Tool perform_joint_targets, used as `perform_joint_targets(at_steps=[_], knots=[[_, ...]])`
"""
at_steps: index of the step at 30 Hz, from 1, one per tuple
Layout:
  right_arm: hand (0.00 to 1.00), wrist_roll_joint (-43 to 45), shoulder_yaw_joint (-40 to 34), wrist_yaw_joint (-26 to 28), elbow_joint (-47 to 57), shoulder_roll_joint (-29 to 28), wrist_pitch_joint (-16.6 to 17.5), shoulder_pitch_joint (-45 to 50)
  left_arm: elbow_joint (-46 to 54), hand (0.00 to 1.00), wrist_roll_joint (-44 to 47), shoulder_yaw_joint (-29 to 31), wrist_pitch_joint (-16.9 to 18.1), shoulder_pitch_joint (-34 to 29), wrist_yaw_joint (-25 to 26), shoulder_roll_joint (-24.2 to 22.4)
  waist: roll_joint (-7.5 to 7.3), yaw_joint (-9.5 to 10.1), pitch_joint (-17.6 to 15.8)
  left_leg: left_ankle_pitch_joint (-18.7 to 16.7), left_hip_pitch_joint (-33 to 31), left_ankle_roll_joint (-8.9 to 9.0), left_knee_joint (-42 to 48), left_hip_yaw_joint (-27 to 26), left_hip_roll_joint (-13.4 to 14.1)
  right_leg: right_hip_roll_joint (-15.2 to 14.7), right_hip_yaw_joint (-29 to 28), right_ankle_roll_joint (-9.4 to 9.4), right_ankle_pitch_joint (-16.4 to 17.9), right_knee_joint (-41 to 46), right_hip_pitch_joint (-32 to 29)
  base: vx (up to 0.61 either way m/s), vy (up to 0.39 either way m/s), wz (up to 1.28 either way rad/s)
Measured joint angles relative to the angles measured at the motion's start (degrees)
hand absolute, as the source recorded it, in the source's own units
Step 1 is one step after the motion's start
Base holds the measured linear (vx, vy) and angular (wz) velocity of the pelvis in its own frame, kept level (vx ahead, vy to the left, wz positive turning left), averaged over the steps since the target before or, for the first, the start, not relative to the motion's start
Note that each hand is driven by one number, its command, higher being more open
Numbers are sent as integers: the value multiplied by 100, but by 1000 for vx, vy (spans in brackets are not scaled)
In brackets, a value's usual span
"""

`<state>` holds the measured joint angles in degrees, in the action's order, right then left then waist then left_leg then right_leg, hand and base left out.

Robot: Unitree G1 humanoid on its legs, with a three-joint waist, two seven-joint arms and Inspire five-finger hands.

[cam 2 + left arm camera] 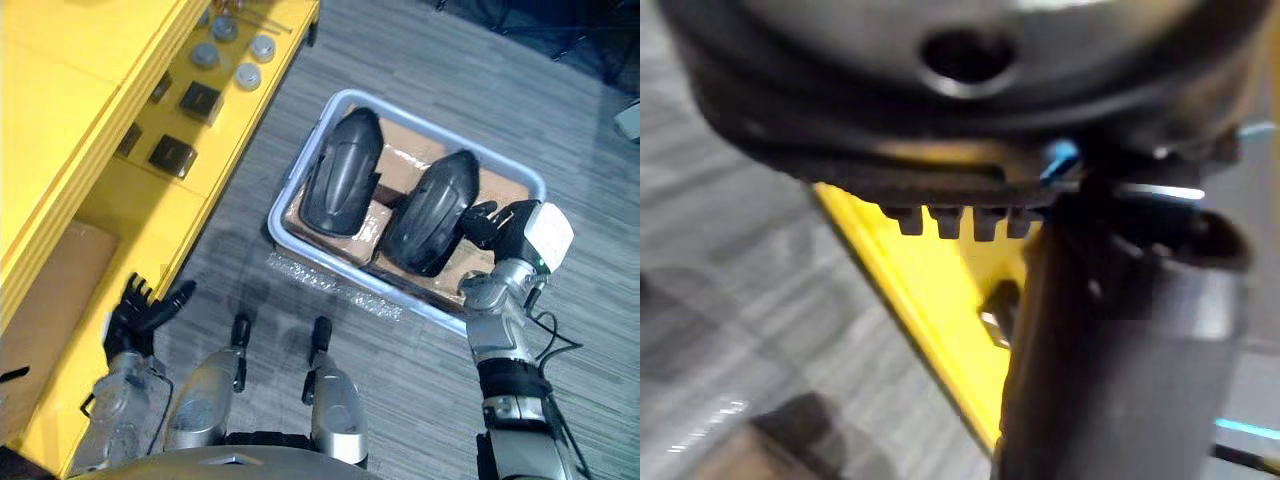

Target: Walk over and take three plastic housings, then place them on the shelf

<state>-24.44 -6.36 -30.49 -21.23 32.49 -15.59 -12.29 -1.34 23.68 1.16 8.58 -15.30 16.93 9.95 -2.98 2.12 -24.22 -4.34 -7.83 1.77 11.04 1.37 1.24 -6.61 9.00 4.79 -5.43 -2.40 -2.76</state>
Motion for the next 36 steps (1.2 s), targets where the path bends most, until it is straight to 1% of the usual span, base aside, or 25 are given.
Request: perform_joint_targets(at_steps=[2,5,6,7,9,10,13,15,18,20,22,24,26,27,28,29,30,31,34,36], knots=[[0,-17,-2,2,20,-27,13,61,305,100,-379,47,-36,186,45,81,11,-77,209,-14,172,-22,-61,-104,-2,3,-9,0,-2,0,102,98,6,-23],[0,-231,7,43,34,-43,23,172,501,100,-558,34,-220,577,20,220,58,-112,427,-66,286,-40,-74,-176,-3,-19,-62,4,-5,-37,183,16,34,-18],[0,-231,12,126,122,-65,21,242,610,100,-537,40,-286,756,6,253,67,-114,515,-81,305,-31,-74,-210,-2,-22,-106,18,-20,-67,195,-15,31,-18],[0,-232,17,205,159,-97,23,246,681,100,-453,37,-316,914,-21,269,78,-136,530,-93,352,-31,-70,-242,5,-25,-144,20,-23,-65,229,-44,31,-16],[0,-235,31,335,160,-113,28,241,715,100,10,16,-505,1148,-179,306,129,-199,620,-103,349,-28,-46,-255,6,-26,-154,25,-37,-65,228,-67,20,-6],[100,-239,37,377,160,-117,32,234,714,100,122,2,-560,1182,-239,333,143,-218,636,-103,349,-28,-41,-257,6,-26,-157,23,-42,-65,228,-61,10,-4],[100,-399,182,553,159,-117,21,195,681,100,137,-265,-841,1448,-373,547,170,-236,655,-100,335,-23,-30,-328,23,-13,-228,14,-86,-77,175,-69,7,-11],[100,-385,276,699,146,-117,-51,92,577,100,145,-474,-904,1712,-477,711,170,-250,655,-99,323,-22,-29,-374,27,-11,-275,11,-109,-83,142,-73,12,-17],[100,380,302,709,-7,-121,-165,-251,569,100,135,-693,-904,2183,-541,829,172,-268,656,-89,205,-30,-6,-464,22,-19,-365,11,-180,-82,-14,-66,26,-14],[100,1752,89,614,-326,-259,-135,-604,568,100,120,-838,-875,2616,-635,848,173,-309,655,-57,85,-43,23,-485,-1,-27,-403,24,-242,-88,-130,-36,20,-6],[100,2404,-105,528,-476,-474,-106,-781,571,100,121,-884,-849,2802,-716,847,174,-376,655,-57,10,-45,63,-484,-4,-32,-410,24,-263,-85,-185,-14,12,-2],[100,2817,-171,423,-607,-657,-32,-897,571,100,129,-988,-796,3057,-813,828,208,-403,633,-58,-91,-47,93,-506,-18,-39,-452,26,-312,-84,-290,-29,28,-6],[100,2830,-174,374,-606,-668,-1,-953,576,100,154,-992,-627,3136,-943,790,272,-410,572,-70,-186,-66,166,-507,-30,-40,-461,20,-344,-77,-355,-46,24,-2],[100,2945,-205,339,-609,-666,11,-1075,587,100,153,-990,-503,3173,-968,790,309,-416,459,-82,-197,-77,211,-520,-34,-44,-476,19,-365,-64,-360,-66,26,-4],[100,2992,-224,333,-624,-663,11,-1151,587,100,152,-987,-445,3184,-968,790,328,-423,413,-90,-224,-81,240,-524,-38,-48,-480,22,-372,-61,-375,-96,28,-5],[100,2992,-235,306,-648,-627,32,-1297,588,100,151,-987,-340,3221,-969,788,371,-434,338,-135,-350,-92,372,-524,-33,-46,-483,11,-397,-61,-439,-95,19,-2],[100,2992,-241,289,-705,-599,70,-1392,588,100,151,-987,-314,3260,-965,788,393,-443,285,-158,-404,-99,432,-524,-26,-43,-484,8,-412,-58,-468,-156,25,-3],[100,2991,-271,262,-832,-541,133,-1680,593,100,152,-987,-220,3362,-961,788,422,-443,149,-185,-561,-104,561,-528,-24,-42,-488,0,-437,-52,-579,-133,18,-3],[100,2980,-270,262,-1030,-517,146,-1994,606,100,153,-1011,-204,3395,-930,789,419,-449,113,-192,-779,-112,693,-558,-14,-37,-518,-35,-451,-54,-752,-101,15,-6],[100,2969,-261,264,-1197,-469,146,-2165,613,100,153,-1096,-202,3403,-913,787,423,-445,23,-219,-820,-122,776,-571,-8,-29,-529,-35,-466,-42,-769,-59,20,-4]])
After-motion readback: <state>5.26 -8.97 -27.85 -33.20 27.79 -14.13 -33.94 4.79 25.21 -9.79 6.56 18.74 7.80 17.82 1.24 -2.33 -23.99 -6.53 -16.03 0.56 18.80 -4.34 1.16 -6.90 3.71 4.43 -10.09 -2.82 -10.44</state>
